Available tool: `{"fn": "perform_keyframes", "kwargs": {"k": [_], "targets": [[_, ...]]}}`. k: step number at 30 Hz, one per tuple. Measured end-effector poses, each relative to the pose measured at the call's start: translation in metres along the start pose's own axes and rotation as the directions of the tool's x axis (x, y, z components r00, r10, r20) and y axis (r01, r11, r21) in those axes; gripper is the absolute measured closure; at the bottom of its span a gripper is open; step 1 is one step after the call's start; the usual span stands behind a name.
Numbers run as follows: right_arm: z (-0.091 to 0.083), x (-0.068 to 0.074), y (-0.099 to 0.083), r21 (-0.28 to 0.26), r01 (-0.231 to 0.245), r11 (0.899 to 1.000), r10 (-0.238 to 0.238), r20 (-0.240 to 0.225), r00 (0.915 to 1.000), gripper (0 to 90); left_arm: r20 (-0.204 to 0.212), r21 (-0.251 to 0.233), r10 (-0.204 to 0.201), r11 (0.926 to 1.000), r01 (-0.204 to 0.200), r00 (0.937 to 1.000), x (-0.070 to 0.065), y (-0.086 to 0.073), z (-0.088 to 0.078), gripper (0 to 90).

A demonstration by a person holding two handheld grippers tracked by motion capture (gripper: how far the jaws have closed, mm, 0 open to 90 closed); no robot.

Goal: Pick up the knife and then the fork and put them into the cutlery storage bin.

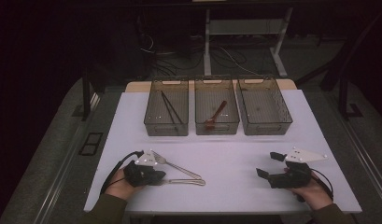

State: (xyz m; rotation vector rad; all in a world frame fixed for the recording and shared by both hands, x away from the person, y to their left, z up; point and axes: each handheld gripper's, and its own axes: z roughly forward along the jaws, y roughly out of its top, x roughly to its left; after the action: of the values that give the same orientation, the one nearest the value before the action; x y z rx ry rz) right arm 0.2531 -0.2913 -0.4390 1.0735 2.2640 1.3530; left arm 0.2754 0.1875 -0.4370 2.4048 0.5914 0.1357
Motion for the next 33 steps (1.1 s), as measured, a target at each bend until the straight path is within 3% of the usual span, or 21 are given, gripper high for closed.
{"fn": "perform_keyframes", "kwargs": {"k": [2, 6, 10, 12, 15, 20, 24, 30, 33], "targets": [[0.000, 0.000, 0.000, 0.001, 0.001, 1.000, -0.001, 0.001, 1.0000, 13.9, 0.001, -0.010, 0.001, 0.9999, -0.001, 1.0000, 0.000, 0.000, -0.001, 89.1], [0.000, 0.000, 0.000, 0.001, 0.000, 1.000, 0.000, 0.001, 1.0000, 13.9, 0.031, -0.093, 0.027, 0.9954, -0.024, 0.9992, -0.007, 0.008, -0.004, 79.9], [0.000, 0.000, 0.000, 0.003, 0.000, 1.000, 0.000, 0.001, 1.0000, 13.9, 0.066, -0.128, 0.102, 0.9875, -0.093, 0.9926, -0.019, 0.017, 0.004, 71.7], [0.001, 0.000, 0.000, 0.005, 0.000, 1.000, 0.000, -0.001, 1.0000, 13.9, 0.079, -0.130, 0.131, 0.9842, -0.120, 0.9881, -0.023, 0.021, 0.011, 71.3], [0.001, 0.000, 0.000, 0.002, 0.002, 1.000, -0.002, 0.001, 1.0000, 13.9, 0.076, -0.092, 0.168, 0.9826, -0.161, 0.9828, -0.024, 0.026, 0.019, 71.3], [0.000, 0.000, 0.000, 0.002, 0.000, 1.000, 0.000, -0.002, 1.0000, 13.9, 0.087, -0.051, 0.179, 0.9832, -0.175, 0.9800, -0.023, 0.027, 0.028, 73.5], [0.000, -0.001, 0.000, 0.001, -0.004, 1.000, 0.004, -0.004, 1.0000, 13.9, 0.097, -0.047, 0.160, 0.9866, -0.156, 0.9824, -0.021, 0.025, 0.027, 72.6], [0.000, -0.001, 0.001, 0.016, -0.011, 1.000, 0.011, 0.003, 0.9999, 13.9, 0.120, -0.051, 0.192, 0.9810, -0.187, 0.9740, -0.018, 0.025, 0.028, 76.1], [-0.002, -0.001, 0.002, 0.021, -0.002, 1.000, 0.002, -0.014, 0.9999, 13.8, 0.136, -0.054, 0.182, 0.9828, -0.176, 0.9738, -0.017, 0.025, 0.029, 76.6]]}}
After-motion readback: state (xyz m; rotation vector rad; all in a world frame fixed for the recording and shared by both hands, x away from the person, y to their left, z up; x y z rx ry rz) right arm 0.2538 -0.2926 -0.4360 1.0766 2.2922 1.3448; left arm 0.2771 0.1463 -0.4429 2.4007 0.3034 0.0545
